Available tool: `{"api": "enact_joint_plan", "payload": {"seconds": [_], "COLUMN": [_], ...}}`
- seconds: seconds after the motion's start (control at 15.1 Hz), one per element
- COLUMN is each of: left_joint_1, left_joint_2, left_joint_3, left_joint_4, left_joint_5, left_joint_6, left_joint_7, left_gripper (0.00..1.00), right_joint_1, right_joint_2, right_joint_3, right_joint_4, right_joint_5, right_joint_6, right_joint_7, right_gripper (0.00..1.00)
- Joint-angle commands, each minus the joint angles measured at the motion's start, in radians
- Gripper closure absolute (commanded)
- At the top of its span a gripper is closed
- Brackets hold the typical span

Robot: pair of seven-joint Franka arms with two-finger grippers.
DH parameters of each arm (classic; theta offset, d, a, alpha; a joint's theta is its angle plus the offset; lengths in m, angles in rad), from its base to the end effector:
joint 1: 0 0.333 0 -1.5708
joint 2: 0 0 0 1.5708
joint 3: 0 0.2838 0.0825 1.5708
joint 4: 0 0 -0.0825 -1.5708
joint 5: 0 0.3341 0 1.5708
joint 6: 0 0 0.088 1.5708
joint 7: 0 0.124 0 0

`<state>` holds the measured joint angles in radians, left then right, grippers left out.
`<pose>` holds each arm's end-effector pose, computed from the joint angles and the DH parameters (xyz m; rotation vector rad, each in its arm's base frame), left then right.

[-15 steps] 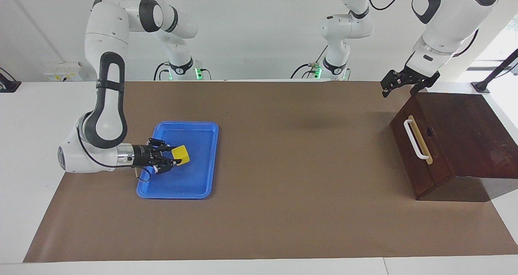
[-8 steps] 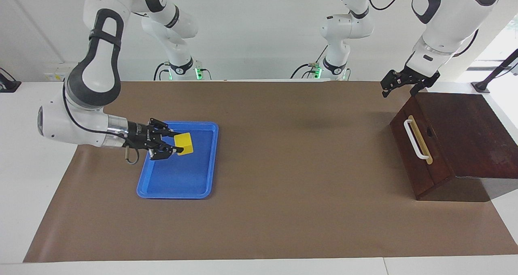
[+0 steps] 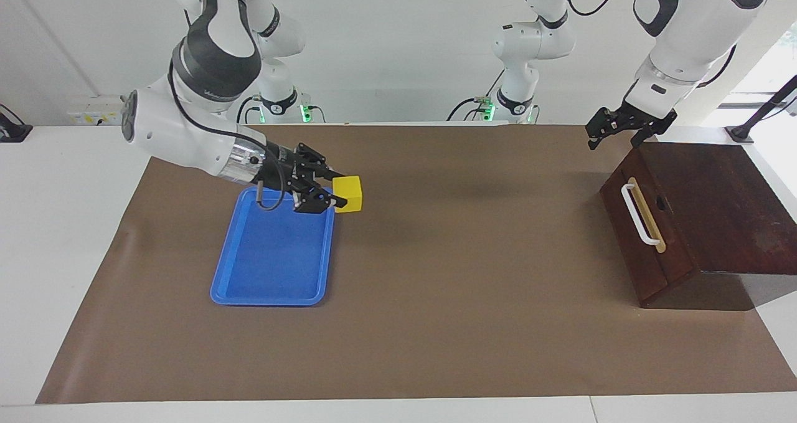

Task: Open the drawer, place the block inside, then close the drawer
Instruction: 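Lift the block with the right gripper while the left gripper reaches the drawer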

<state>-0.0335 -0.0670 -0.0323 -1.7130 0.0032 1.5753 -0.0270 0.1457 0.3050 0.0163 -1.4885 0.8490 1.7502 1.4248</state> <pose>0.4807 -0.0317 0.5489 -3.1304 0.0607 0.1103 0.5780 0.1741 0.4935 -1.8477 1.6267 0.8166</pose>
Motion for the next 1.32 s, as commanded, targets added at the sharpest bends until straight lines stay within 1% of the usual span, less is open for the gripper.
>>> {"api": "enact_joint_plan", "payload": {"seconds": [0.0, 0.33, 0.66, 0.73, 0.86, 0.93, 0.99, 1.06, 1.19, 1.26], "left_joint_1": [0.004, 0.004, -0.014, -0.026, -0.058, -0.072, -0.095, -0.129, -0.164, -0.181], "left_joint_2": [-0.008, -0.008, -0.014, -0.016, -0.033, -0.033, -0.033, -0.031, -0.011, 0.002], "left_joint_3": [0.002, 0.002, -0.008, -0.011, -0.012, -0.014, -0.014, -0.012, -0.014, -0.014], "left_joint_4": [0.003, 0.003, 0.003, 0.003, -0.017, -0.043, -0.074, -0.092, -0.115, -0.129], "left_joint_5": [-0.017, -0.017, -0.017, -0.017, -0.017, -0.017, -0.008, 0.015, 0.128, 0.159], "left_joint_6": [-0.008, -0.008, -0.024, -0.028, -0.023, 0.014, 0.038, 0.052, 0.083, 0.110], "left_joint_7": [0.004, 0.004, -0.001, -0.001, -0.049, -0.100, -0.111, -0.116, -0.116, -0.122], "left_gripper": [0.00, 0.00, 0.00, 0.00, 0.00, 0.00, 0.00, 0.00, 0.00, 0.00], "right_joint_1": [0.061, 0.155, 0.179, 0.192, 0.206, 0.222, 0.239, 0.244, 0.247, 0.247], "right_joint_2": [-0.015, -0.023, -0.061, -0.063, -0.076, -0.081, -0.083, -0.084, -0.089, -0.090], "right_joint_3": [-0.003, -0.003, -0.003, -0.003, -0.001, 0.001, 0.001, 0.001, 0.001, 0.001], "right_joint_4": [-0.025, -0.047, -0.134, -0.142, -0.174, -0.185, -0.194, -0.203, -0.208, -0.213], "right_joint_5": [0.033, 0.079, 0.168, 0.170, 0.173, 0.182, 0.183, 0.183, 0.183, 0.183], "right_joint_6": [0.087, 0.192, 0.210, 0.212, 0.244, 0.265, 0.288, 0.301, 0.304, 0.304], "right_joint_7": [0.042, 0.095, 0.074, 0.074, 0.075, 0.075, 0.075, 0.075, 0.077, 0.077], "right_gripper": [1.00, 1.00, 1.00, 1.00, 1.00, 1.00, 1.00, 1.00, 1.00, 1.00]}}
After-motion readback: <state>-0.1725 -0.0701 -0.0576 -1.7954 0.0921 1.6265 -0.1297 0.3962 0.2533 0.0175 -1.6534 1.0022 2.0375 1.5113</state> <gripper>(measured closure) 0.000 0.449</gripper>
